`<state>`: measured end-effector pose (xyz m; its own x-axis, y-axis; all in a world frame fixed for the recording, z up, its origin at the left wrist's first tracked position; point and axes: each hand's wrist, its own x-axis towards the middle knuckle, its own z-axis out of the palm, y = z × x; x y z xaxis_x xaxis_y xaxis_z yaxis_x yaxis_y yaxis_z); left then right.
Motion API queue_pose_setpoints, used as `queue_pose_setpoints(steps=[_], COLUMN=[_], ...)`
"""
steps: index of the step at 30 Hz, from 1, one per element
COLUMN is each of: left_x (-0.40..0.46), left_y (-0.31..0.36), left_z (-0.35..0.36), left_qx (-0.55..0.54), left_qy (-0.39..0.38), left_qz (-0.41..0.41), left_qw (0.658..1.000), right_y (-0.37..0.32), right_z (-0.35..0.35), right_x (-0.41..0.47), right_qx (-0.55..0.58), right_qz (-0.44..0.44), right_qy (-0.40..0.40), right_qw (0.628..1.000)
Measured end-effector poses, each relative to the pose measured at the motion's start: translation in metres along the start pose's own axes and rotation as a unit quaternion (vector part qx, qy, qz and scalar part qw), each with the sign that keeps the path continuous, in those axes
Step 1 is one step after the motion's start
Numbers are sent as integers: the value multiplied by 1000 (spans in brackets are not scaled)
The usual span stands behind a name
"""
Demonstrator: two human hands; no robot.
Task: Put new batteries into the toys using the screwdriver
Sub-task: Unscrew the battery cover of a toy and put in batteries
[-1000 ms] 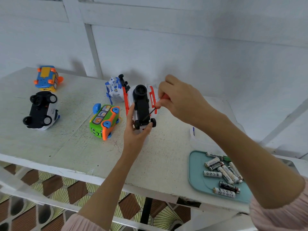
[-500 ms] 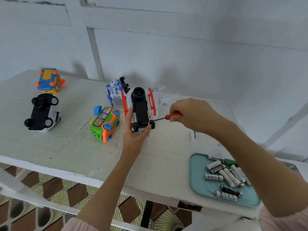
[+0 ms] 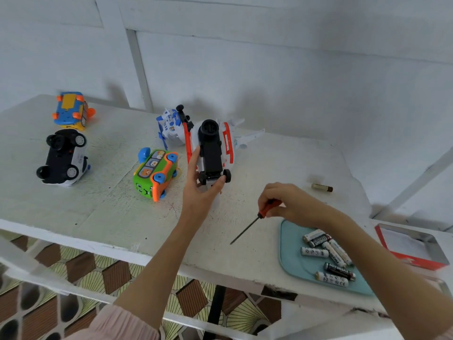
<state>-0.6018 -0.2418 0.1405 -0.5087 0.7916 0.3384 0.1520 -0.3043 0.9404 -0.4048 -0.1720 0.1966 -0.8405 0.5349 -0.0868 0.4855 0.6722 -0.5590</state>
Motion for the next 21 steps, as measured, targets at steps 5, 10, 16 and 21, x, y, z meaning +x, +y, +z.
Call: queue_pose_setpoints(steps=[5, 10, 16, 21], left_x=[-1, -3, -5, -5], left_y=[-1, -1, 1, 2], left_z=[0, -1, -1, -2], left_qx=[-4, -12, -9, 11], left_qy=[-6, -6, -11, -14], left_qz=[-6, -11, -11, -13], left_qw=[1000, 1000, 1000, 1000], right_y=[6, 11, 16, 16], right_z=[32, 41, 43, 41], right_x=[8, 9, 6, 6], right_qx=[-58, -126, -171, -182], right_qz=[-10, -8, -13, -11], right_qy=[-23, -37, -40, -52], right_qw=[998, 991, 984, 982])
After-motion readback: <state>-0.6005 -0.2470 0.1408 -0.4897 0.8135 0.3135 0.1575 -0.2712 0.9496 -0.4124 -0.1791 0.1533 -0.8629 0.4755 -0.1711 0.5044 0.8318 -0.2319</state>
